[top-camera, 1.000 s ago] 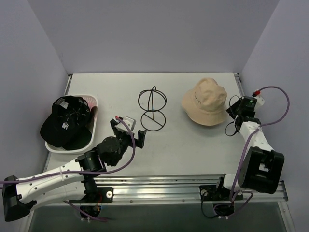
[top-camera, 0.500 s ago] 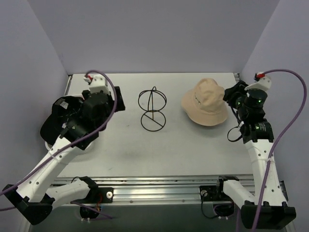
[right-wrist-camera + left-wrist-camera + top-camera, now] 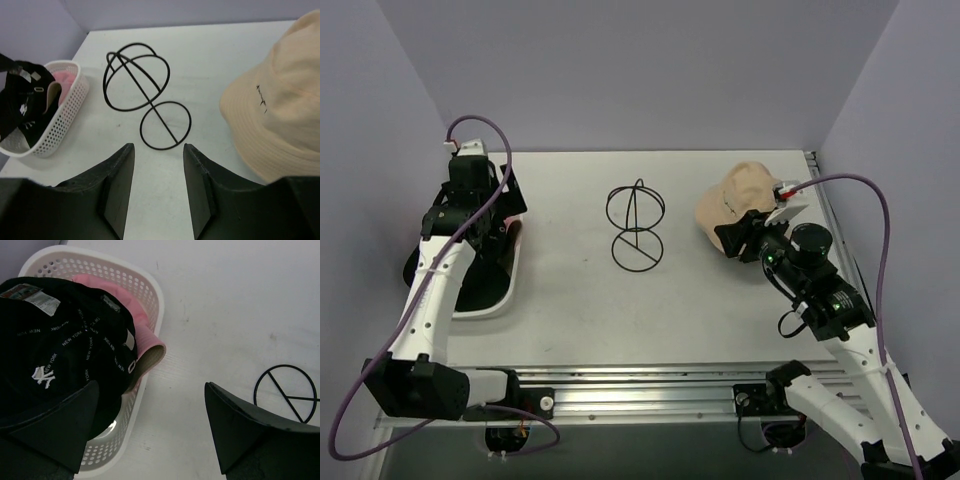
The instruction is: Stack the hats
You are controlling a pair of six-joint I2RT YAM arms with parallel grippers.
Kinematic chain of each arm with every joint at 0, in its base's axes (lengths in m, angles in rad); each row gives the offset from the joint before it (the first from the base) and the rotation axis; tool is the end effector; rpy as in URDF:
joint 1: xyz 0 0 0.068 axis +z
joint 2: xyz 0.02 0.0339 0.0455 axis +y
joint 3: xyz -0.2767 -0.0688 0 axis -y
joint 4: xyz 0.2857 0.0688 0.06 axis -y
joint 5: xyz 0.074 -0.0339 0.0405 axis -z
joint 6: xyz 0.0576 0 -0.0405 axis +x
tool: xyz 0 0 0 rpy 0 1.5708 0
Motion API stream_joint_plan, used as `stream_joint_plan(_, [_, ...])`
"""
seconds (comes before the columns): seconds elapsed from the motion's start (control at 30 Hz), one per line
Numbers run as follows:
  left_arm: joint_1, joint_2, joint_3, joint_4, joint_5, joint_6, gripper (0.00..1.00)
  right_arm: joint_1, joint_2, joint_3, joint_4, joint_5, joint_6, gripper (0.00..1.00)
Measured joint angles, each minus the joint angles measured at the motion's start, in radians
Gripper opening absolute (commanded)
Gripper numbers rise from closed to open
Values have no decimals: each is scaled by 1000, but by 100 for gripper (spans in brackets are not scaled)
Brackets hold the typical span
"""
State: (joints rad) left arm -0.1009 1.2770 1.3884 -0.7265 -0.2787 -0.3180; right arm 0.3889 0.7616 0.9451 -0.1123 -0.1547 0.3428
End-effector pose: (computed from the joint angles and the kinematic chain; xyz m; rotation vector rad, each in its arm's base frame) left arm 0.3227 -0.0167 0.3951 -0.3889 2.1243 0.0636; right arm 0.2005 0.0917 0.4249 -0.1632 1.5326 0.7012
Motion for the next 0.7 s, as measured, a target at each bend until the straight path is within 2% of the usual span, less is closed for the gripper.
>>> stream_joint_plan(0.2, [33,48,0,-5,58,10,84,38,-35,-99,-3,-12,-23,43])
stream_joint_plan(0.47, [89,140,-6,-1,76,-25,74,38,-138,-105,28,-23,-31,43])
stream_joint_plan(0.7, [90,204,-61,30,90,-44,55,39,-145,-105,33,-23,-31,43])
